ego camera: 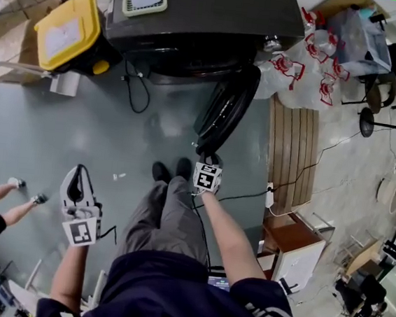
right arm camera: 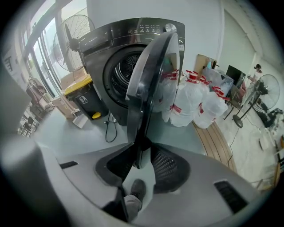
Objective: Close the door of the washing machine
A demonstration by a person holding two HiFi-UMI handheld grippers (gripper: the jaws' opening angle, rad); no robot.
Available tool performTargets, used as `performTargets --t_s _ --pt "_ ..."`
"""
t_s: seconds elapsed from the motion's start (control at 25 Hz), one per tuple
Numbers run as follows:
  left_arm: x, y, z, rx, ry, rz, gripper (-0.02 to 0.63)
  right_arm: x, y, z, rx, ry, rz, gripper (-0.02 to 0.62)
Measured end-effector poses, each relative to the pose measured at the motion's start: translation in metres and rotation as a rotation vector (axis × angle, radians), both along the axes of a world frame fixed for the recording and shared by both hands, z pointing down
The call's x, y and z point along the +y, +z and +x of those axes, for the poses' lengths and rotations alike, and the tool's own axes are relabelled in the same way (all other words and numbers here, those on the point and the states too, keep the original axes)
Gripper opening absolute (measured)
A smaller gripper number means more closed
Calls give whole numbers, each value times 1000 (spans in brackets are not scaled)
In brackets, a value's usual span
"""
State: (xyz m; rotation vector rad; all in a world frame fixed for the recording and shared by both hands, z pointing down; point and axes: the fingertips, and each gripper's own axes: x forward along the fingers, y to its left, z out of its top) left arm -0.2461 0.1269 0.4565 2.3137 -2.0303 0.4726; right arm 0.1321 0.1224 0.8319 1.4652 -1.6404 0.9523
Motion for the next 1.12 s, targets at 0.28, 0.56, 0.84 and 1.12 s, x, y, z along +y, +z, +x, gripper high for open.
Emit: performTargets --t_s 0.28,0.56,0.84,1.12 --pt "0 -12 9 -23 -74 15 28 -8 2 -19 -42 26 -32 138" --pt "-4 -19 -8 -44 -102 15 28 -24 7 -46 -44 48 -23 147" --pt "-18 -9 -59 -26 -77 6 28 -46 8 -86 -51 117 -19 150" --pt "-43 0 -116 -34 4 -1 28 -73 7 -120 -37 183 16 153"
